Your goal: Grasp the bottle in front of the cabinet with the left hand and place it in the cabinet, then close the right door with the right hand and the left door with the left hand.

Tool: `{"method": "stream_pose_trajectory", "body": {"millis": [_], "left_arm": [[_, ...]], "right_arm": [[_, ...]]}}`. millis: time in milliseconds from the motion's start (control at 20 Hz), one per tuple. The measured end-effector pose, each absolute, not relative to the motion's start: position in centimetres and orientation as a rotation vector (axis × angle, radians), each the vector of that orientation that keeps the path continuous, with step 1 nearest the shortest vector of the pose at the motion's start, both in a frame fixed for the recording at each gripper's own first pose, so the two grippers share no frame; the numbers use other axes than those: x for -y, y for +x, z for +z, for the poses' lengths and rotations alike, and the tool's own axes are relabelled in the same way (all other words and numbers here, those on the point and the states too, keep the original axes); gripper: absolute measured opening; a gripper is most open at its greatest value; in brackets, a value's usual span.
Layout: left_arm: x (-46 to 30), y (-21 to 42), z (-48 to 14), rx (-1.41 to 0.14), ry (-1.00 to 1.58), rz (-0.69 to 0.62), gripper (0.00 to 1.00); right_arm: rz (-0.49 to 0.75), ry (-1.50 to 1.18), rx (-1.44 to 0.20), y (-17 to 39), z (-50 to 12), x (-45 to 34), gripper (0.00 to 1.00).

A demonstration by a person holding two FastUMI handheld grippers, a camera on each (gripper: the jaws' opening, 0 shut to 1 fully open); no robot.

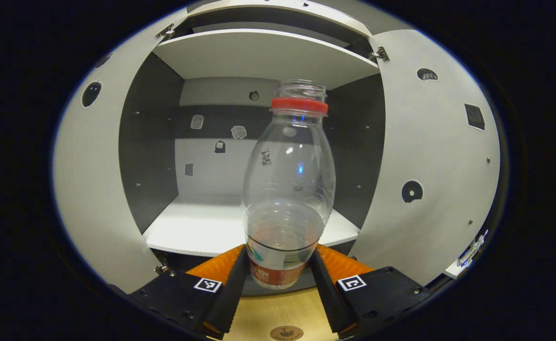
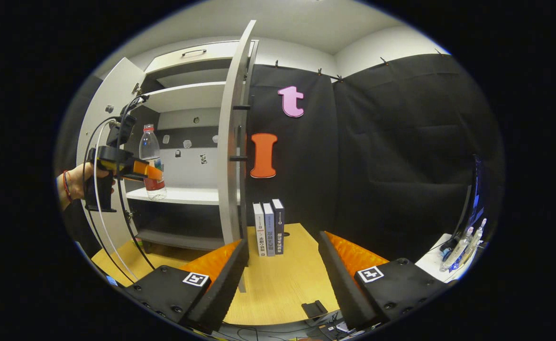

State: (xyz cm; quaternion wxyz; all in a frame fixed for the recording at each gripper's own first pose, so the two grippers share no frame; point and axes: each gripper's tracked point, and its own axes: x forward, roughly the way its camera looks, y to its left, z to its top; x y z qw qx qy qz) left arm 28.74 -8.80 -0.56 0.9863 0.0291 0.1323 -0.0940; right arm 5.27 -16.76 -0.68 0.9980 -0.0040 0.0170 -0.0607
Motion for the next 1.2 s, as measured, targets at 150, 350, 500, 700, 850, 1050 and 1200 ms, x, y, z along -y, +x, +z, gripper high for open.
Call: {"method": "stream_pose_trajectory", "body": {"millis": [150,350,500,700,850,1050,1200], "left_arm": [[9.7,32.4,-0.2,-0.265,0.068,-0.198,0.74],[10.2,36.9,-1.5,-0.306,0.048,-0.194,0.74],[10.2,39.9,-3.3,-0.349,0.052,-0.191,0.75],[10.9,42.1,-5.4,-0.39,0.044,-0.207,0.75],[11.3,43.4,-5.5,-0.375,0.057,-0.2,0.75],[11.9,43.6,-5.4,-0.364,0.064,-0.216,0.78],[11.6,43.0,-4.7,-0.357,0.081,-0.206,0.9]], "right_arm": [[-0.155,-0.002,-0.031,5.4,-0.5,17.9,0.98],[-0.185,0.004,-0.021,5.7,-0.1,18.7,0.98],[-0.208,0.018,-0.028,6.5,-0.3,19.5,1.0],[-0.217,0.015,-0.036,7.7,-0.3,19.5,0.89],[-0.203,0.012,-0.04,8.1,-0.2,19.0,0.98],[-0.207,0.005,-0.037,8.4,0.1,19.1,0.97],[-0.201,0.005,-0.042,8.6,0.2,19.0,0.98]]}}
